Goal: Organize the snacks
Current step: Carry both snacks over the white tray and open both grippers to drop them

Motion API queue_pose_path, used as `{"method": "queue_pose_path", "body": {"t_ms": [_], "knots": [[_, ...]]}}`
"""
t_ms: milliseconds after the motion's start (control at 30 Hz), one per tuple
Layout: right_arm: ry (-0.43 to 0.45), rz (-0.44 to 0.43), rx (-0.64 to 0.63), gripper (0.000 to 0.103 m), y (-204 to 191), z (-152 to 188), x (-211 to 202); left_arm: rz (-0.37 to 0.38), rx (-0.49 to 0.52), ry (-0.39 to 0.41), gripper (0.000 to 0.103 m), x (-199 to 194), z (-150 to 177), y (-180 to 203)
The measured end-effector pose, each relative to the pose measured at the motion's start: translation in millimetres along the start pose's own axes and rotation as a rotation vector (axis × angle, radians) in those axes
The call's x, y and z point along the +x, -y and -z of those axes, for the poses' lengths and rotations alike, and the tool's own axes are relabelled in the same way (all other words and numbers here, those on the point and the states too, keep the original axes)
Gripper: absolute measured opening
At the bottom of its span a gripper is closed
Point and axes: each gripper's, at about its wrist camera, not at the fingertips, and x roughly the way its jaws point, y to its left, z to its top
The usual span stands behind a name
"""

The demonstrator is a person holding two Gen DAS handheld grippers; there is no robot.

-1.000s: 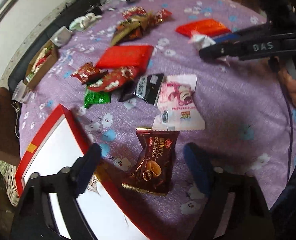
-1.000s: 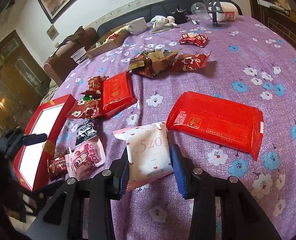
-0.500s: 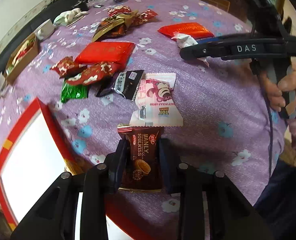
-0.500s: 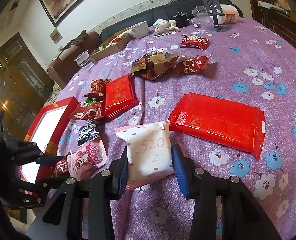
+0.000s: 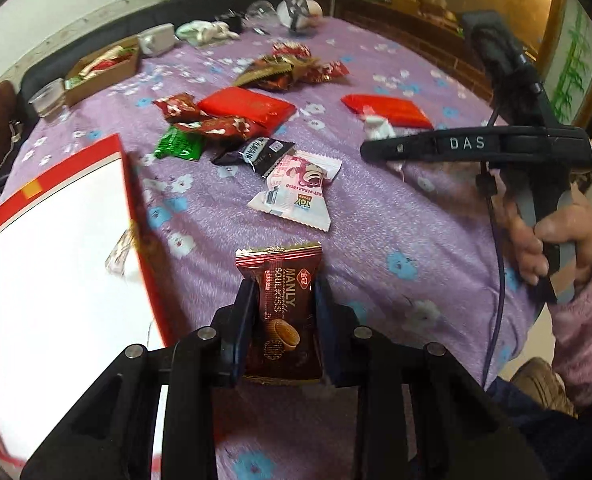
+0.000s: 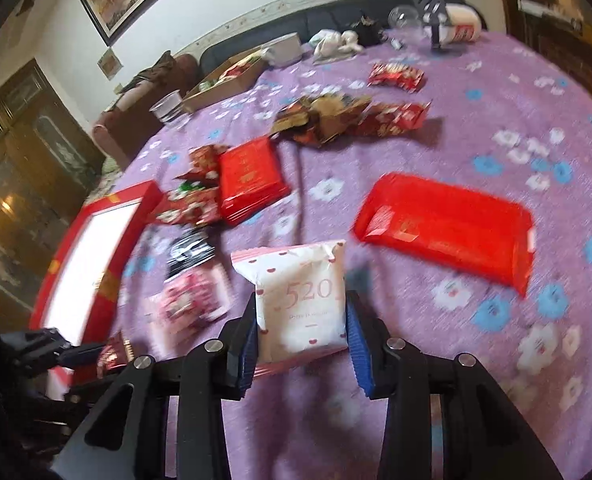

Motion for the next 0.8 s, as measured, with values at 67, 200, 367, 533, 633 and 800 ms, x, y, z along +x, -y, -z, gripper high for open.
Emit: {"method": "queue_pose_path", "body": {"t_ms": [67, 200, 367, 533, 633, 800], "knots": [[-0.012, -0.024, 0.007, 0.039, -6, 4, -2, -0.01, -0.015, 0.036, 0.027, -10, 5, 2], [0.026, -0.055, -0.025, 0.039, -24, 12, -16, -0.055, -0.055, 0.128, 0.027, -40, 15, -6], [0.044, -0.133, -0.061, 0.039, -66, 7, -20, -0.14, -0.17, 0.259, 0.027, -94, 34, -44], [0.016, -0.239, -0.122, 0.039, -140, -5, 4, -0.278, -0.283, 0.327, 0.027, -134, 54, -96], [0.016, -0.302, -0.198, 0.038, -197, -7, 19, -0.353, -0.326, 0.337, 0.027, -145, 68, -125], [-0.019, -0.376, -0.299, 0.038, -273, 4, 49, -0.389, -0.382, 0.309, 0.027, -138, 84, -162]]}}
